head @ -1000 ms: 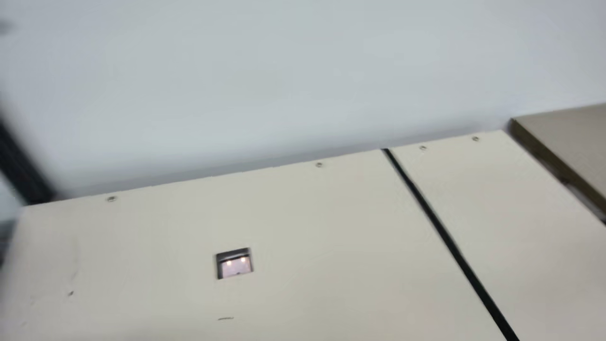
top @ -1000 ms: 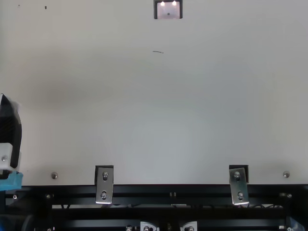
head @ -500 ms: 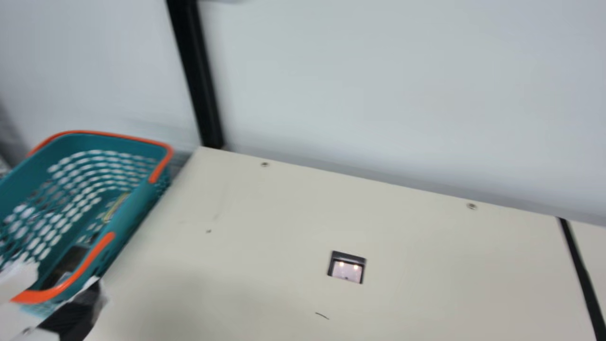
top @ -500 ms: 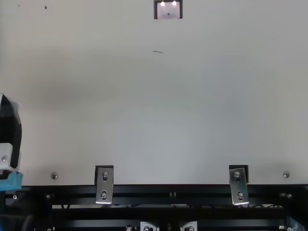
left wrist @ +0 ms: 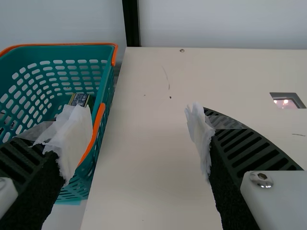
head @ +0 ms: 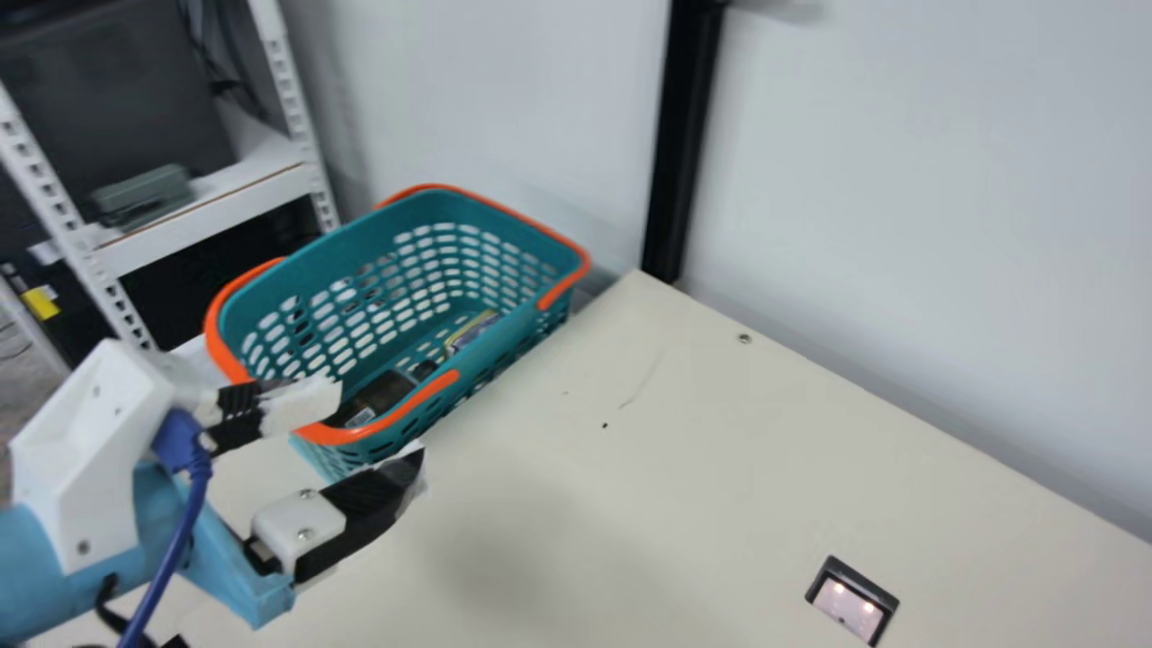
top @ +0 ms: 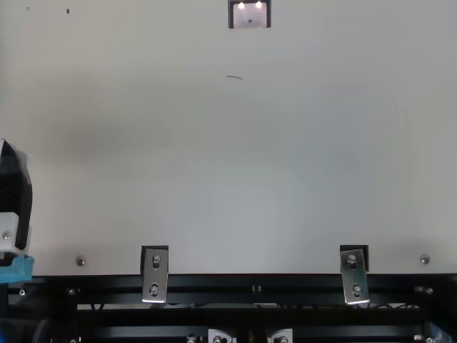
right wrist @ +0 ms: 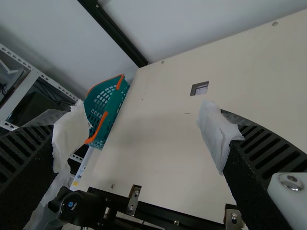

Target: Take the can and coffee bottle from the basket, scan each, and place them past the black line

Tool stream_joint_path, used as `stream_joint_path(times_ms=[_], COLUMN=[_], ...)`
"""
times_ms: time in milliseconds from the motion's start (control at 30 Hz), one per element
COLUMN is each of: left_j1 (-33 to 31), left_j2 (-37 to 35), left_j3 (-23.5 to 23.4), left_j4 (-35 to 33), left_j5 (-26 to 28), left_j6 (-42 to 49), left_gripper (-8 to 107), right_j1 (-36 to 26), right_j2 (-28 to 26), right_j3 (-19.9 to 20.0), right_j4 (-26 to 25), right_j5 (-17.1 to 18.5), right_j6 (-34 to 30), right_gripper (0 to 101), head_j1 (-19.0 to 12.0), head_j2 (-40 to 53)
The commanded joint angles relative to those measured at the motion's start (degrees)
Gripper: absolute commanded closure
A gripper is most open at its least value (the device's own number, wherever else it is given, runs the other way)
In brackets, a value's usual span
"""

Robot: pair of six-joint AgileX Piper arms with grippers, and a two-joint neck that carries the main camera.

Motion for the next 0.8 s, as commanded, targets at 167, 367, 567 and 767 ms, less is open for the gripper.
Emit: stream_joint_path(times_ms=[167, 367, 567, 767], left_j1=[0.0, 0.0, 0.0, 0.04], left_j2=[0.0, 0.0, 0.0, 0.18], left_j3=[0.0, 0.0, 0.0, -0.13], left_j4=[0.0, 0.0, 0.0, -0.15], left_j5=[0.0, 0.0, 0.0, 0.13], left_j6=[0.0, 0.0, 0.0, -0.04], left_gripper=[9, 9, 9, 9], right_j1=[0.0, 0.0, 0.0, 0.0], right_j2=[0.0, 0.0, 0.0, 0.0], right_j3=[0.0, 0.0, 0.0, 0.0], right_j4=[0.0, 0.0, 0.0, 0.0], right_j5=[0.0, 0.0, 0.0, 0.0], right_j6=[0.0, 0.0, 0.0, 0.0], right_gripper=[0, 0, 0, 0], head_j1=[-1.83, -1.83, -1.83, -1.83], head_j2=[2.2, 2.2, 2.2, 2.2])
